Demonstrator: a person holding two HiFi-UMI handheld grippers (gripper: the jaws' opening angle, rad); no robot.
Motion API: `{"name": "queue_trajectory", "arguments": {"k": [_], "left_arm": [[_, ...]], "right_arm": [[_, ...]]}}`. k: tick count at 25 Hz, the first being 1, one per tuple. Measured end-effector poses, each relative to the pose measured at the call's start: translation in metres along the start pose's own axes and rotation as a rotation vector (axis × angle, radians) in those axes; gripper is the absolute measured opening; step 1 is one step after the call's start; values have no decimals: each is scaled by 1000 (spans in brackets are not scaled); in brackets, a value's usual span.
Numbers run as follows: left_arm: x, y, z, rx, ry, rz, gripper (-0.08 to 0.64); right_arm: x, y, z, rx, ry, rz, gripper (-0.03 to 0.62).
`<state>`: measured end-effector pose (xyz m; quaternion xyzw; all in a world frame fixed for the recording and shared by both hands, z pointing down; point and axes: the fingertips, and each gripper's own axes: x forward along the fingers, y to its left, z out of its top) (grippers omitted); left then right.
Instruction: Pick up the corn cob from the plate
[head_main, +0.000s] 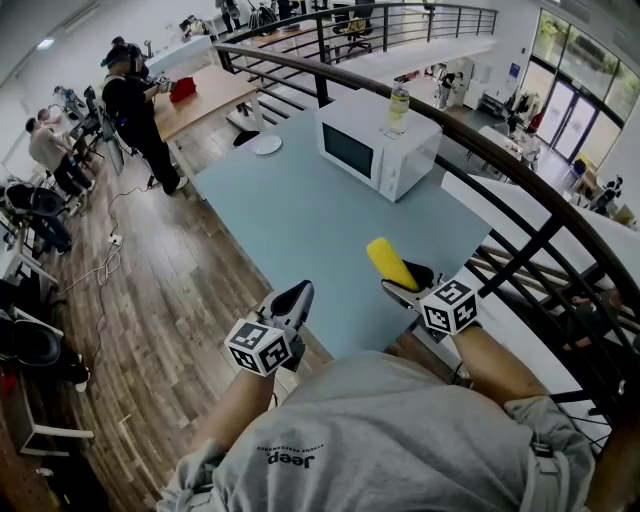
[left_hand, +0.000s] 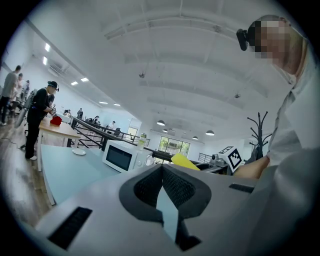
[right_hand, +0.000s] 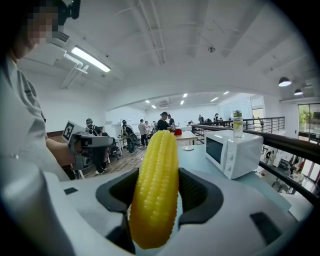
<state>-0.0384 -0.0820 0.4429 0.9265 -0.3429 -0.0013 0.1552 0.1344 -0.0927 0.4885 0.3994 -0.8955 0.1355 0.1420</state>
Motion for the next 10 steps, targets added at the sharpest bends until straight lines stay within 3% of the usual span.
{"name": "queue_trajectory", "arguments": {"k": [10], "left_arm": [[-1, -5, 4, 5, -1, -2, 18]], "right_arm": [[-4, 0, 4, -10, -3, 6, 256]]}}
